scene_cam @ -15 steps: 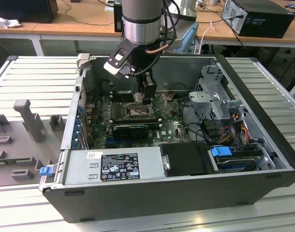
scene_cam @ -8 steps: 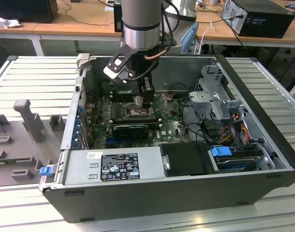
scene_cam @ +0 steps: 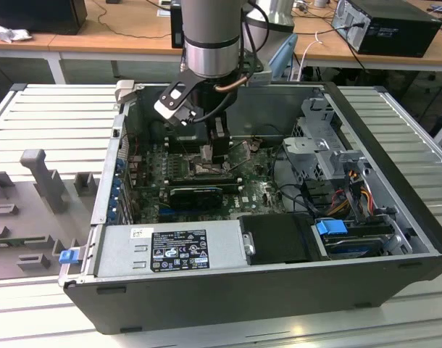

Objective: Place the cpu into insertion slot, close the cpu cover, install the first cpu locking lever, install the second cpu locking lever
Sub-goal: 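Place the cpu into insertion slot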

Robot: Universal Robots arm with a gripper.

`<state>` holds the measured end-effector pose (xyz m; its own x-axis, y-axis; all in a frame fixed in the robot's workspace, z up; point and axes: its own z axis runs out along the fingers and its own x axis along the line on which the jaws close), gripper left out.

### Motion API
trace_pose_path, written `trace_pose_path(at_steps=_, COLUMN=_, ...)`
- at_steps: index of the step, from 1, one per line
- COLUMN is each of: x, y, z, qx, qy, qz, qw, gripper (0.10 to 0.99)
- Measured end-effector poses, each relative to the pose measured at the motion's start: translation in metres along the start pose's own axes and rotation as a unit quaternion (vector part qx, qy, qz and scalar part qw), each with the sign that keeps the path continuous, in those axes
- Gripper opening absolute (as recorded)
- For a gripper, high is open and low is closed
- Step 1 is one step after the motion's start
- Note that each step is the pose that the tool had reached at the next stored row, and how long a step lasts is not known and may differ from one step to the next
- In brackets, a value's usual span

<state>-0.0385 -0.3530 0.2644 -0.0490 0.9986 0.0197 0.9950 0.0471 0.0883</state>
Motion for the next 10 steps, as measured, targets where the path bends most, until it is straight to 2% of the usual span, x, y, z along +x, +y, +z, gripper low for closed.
trace_pose_path(at_steps=3, x=0.0001, y=-0.0005, z=0.0036, qx=-0.0001, qy=-0.0004, qz=0.004, qw=1.0, gripper=0.529)
trace_pose_path(at_steps=5, x=0.0001, y=-0.0009, z=0.0077, qx=-0.0004, qy=-0.0021, qz=0.024, qw=0.9997, gripper=0.529)
trace_pose_path(at_steps=7, x=0.0015, y=-0.0016, z=0.0143, qx=-0.0005, qy=-0.0023, qz=0.025, qw=0.9997, gripper=0.529)
trace_pose_path(at_steps=10, x=0.0054, y=-0.0017, z=0.019, qx=-0.0005, qy=-0.0023, qz=0.025, qw=0.9997, gripper=0.529)
